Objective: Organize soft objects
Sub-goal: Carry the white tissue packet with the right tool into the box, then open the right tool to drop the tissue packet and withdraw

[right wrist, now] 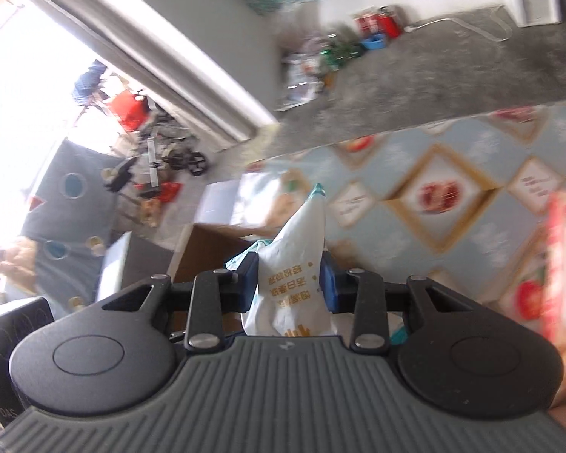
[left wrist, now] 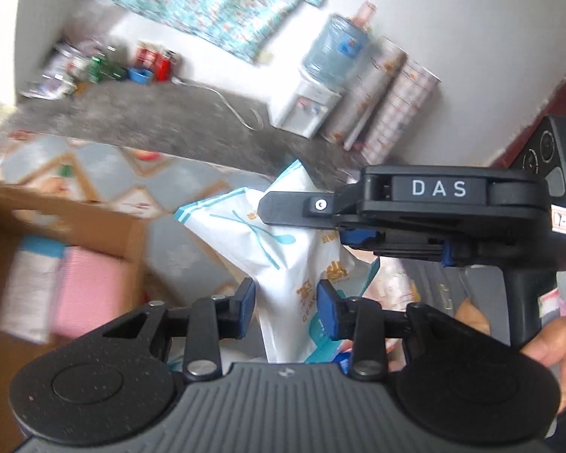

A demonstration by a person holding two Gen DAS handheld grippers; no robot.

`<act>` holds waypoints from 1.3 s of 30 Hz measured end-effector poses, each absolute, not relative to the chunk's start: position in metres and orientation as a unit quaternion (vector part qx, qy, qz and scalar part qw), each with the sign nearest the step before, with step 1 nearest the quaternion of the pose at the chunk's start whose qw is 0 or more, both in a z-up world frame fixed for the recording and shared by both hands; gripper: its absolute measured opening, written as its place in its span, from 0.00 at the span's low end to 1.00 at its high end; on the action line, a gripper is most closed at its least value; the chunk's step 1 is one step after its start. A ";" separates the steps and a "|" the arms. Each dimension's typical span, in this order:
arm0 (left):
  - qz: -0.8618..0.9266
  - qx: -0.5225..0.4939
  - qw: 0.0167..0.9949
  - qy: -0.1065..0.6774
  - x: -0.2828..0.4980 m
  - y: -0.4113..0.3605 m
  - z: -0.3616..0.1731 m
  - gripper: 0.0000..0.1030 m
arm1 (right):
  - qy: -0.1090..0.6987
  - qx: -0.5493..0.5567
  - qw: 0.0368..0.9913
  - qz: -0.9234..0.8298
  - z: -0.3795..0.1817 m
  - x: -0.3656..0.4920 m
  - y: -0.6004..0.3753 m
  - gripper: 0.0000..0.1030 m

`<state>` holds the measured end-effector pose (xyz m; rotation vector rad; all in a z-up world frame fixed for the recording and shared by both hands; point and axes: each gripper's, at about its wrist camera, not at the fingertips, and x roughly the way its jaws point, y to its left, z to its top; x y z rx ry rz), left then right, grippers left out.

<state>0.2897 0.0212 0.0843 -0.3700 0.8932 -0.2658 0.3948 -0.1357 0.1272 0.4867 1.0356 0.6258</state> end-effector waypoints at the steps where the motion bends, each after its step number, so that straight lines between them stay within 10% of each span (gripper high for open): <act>1: -0.117 -0.179 0.879 0.426 0.281 0.033 0.087 0.36 | 0.483 0.233 0.789 0.298 0.126 0.390 -0.121 0.31; 27: 0.144 -0.106 0.880 0.440 0.253 0.263 0.023 0.35 | 0.580 0.405 0.683 0.183 -0.081 0.445 0.125 0.33; 39: 0.138 -0.086 0.891 0.424 0.243 0.261 0.028 0.37 | 0.565 0.408 0.692 0.187 -0.078 0.433 0.124 0.66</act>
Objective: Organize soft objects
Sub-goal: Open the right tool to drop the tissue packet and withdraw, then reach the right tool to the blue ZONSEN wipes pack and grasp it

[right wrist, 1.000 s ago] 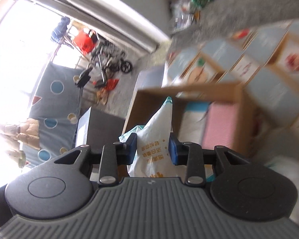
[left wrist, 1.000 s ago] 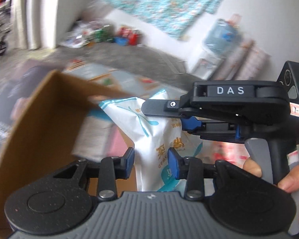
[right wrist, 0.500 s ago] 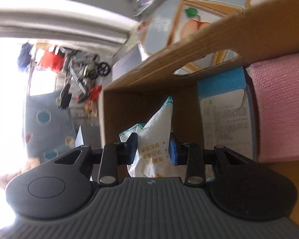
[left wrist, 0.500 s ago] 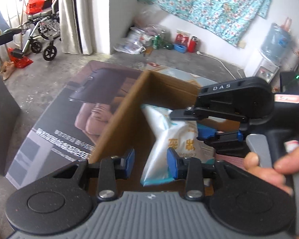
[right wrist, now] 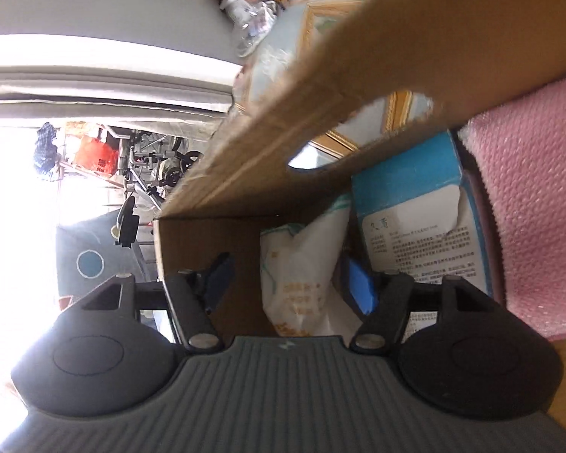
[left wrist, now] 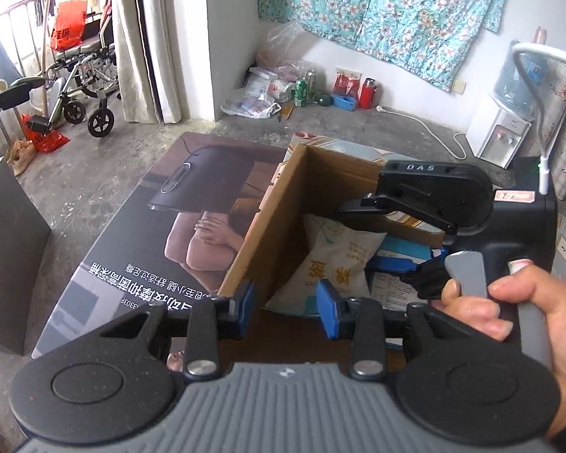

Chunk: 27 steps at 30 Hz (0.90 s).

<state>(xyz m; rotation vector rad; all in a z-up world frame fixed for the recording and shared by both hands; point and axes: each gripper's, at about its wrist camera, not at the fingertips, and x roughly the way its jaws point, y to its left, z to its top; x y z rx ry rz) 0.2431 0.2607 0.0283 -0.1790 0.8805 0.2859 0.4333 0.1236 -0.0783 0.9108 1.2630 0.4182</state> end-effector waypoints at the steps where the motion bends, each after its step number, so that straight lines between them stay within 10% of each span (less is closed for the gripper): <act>1: 0.135 -0.088 0.892 0.422 0.241 0.260 0.030 0.38 | 0.563 0.404 0.695 0.190 -0.072 0.432 0.122 0.68; 27: -0.164 -0.050 0.913 0.370 0.141 0.020 0.059 0.59 | 0.439 0.261 0.836 0.202 0.078 0.210 -0.239 0.72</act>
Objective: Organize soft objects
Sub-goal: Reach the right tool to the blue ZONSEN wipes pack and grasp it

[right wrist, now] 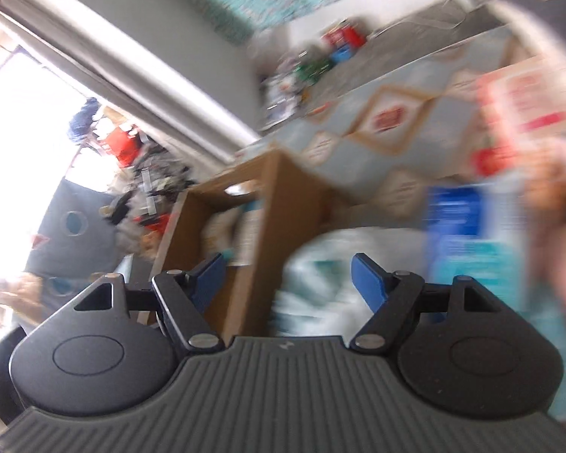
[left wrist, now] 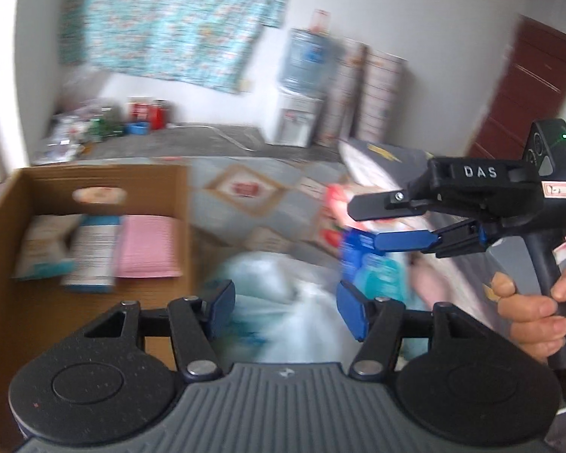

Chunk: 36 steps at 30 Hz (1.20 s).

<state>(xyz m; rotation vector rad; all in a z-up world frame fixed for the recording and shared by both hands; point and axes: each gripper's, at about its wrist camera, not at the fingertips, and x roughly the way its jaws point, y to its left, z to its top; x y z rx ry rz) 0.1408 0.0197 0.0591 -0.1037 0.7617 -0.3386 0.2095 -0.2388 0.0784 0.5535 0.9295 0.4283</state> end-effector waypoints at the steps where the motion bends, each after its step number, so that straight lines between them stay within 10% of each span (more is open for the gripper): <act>1: -0.175 -0.046 0.911 0.371 0.143 0.007 0.054 0.58 | 0.439 0.257 0.839 0.194 0.073 0.204 -0.252 0.72; 29: -0.261 0.043 0.827 0.495 0.255 -0.126 -0.050 0.60 | 0.462 0.203 0.846 0.174 -0.034 0.251 -0.303 0.63; 36: -0.255 0.037 0.829 0.496 0.257 -0.129 -0.050 0.61 | 0.461 0.196 0.848 0.173 -0.035 0.254 -0.295 0.48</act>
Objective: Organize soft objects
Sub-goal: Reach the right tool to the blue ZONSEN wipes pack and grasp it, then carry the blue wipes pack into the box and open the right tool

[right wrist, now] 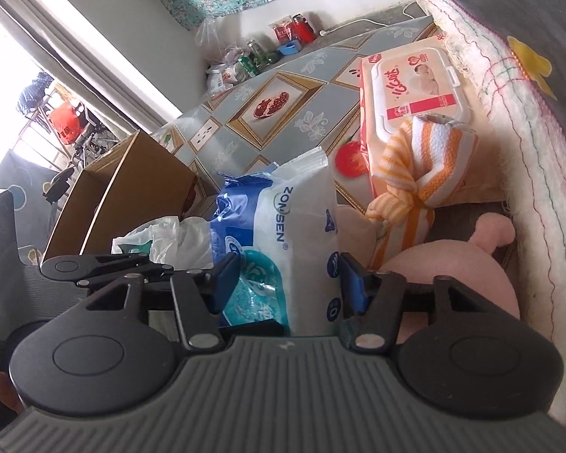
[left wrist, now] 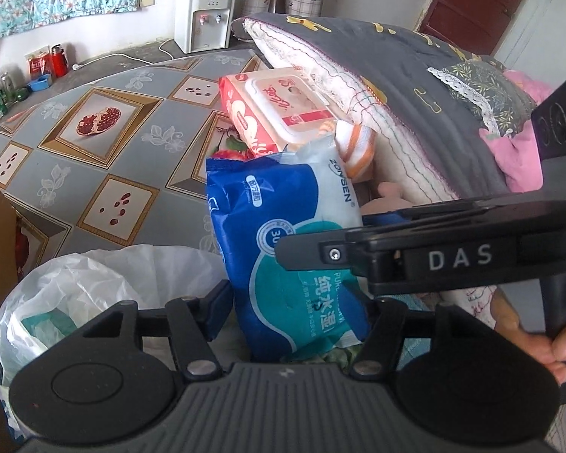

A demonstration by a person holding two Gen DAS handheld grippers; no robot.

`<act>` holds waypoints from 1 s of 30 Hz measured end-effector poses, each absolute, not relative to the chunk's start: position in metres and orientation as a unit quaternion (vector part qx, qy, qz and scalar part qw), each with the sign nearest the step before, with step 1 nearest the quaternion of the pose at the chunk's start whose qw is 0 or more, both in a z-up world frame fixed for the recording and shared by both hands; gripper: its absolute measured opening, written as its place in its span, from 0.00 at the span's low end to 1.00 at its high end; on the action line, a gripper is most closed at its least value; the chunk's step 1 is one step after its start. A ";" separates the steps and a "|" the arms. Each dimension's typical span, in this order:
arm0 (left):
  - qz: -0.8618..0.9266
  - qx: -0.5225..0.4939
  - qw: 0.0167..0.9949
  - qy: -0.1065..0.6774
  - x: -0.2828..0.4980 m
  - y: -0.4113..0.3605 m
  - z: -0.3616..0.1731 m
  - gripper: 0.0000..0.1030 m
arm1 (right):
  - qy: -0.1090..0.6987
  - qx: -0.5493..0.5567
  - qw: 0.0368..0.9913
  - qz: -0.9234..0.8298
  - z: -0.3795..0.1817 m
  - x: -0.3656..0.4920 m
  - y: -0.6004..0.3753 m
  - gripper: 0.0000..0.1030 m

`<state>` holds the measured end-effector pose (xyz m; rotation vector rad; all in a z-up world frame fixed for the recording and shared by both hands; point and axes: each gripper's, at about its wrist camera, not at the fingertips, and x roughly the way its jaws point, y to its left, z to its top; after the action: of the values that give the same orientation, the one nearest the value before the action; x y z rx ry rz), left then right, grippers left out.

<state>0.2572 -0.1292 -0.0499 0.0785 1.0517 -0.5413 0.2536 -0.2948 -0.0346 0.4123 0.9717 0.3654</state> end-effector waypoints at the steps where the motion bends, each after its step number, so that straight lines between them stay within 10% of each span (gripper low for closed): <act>1: -0.254 0.033 0.830 0.495 0.257 -0.129 -0.050 0.61 | 0.461 0.196 0.848 0.172 -0.034 0.253 -0.294 0.46; 30: -0.182 -0.024 0.928 0.325 0.162 -0.042 0.092 0.57 | 0.335 0.164 0.895 0.245 0.123 0.191 -0.191 0.42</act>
<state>0.1623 -0.0422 0.0924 -0.0491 0.6659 -0.3727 0.1911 -0.1905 0.1230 0.3404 0.6937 0.5086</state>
